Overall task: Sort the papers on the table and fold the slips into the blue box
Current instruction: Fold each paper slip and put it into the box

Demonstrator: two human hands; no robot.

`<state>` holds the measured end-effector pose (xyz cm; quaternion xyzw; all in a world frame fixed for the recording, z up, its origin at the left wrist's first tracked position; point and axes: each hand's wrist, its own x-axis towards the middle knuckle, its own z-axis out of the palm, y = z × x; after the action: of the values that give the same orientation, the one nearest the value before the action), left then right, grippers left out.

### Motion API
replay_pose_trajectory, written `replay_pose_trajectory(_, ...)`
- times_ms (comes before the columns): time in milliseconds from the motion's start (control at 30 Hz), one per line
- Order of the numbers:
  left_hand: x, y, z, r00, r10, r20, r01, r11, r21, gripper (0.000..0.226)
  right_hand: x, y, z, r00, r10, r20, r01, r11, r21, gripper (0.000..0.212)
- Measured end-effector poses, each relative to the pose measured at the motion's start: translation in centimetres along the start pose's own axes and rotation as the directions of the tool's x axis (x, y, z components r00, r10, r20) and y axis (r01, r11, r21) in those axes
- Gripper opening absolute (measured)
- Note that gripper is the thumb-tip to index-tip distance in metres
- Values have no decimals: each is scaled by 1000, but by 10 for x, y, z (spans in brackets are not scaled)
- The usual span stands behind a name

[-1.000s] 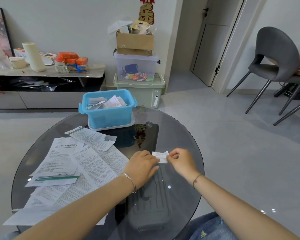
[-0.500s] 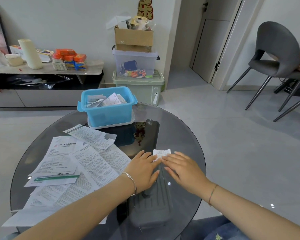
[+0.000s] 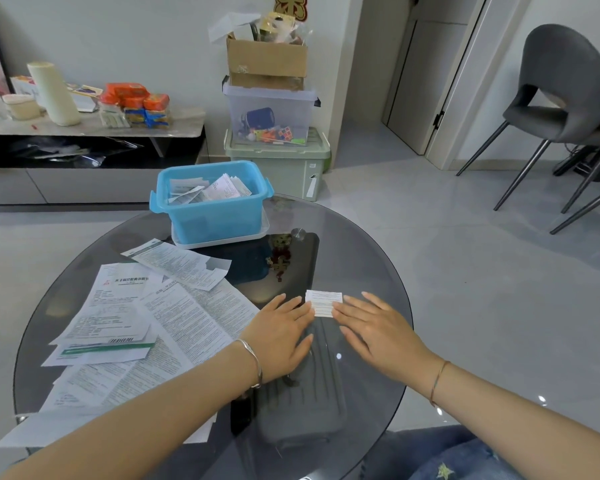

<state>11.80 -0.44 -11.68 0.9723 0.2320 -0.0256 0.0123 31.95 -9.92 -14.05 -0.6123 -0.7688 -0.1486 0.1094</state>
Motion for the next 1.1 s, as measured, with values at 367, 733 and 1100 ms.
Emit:
replay_pose_trajectory(367, 18, -11, -14, 998, 56, 24, -57, 997, 49, 47, 3, 5, -12, 991, 120, -50, -117, 991, 62, 42)
replay_pose_trajectory(733, 48, -12, -25, 994, -100, 33, 103, 991, -84, 34, 34, 11, -7, 990, 119, 76, -122, 992, 33, 27)
replay_pose_trajectory(1100, 42, -52, -52, 896, -440, -62, 236, 589, -773, 13, 78, -1, -34, 766, 594, 244, -510, 333, 793, 6)
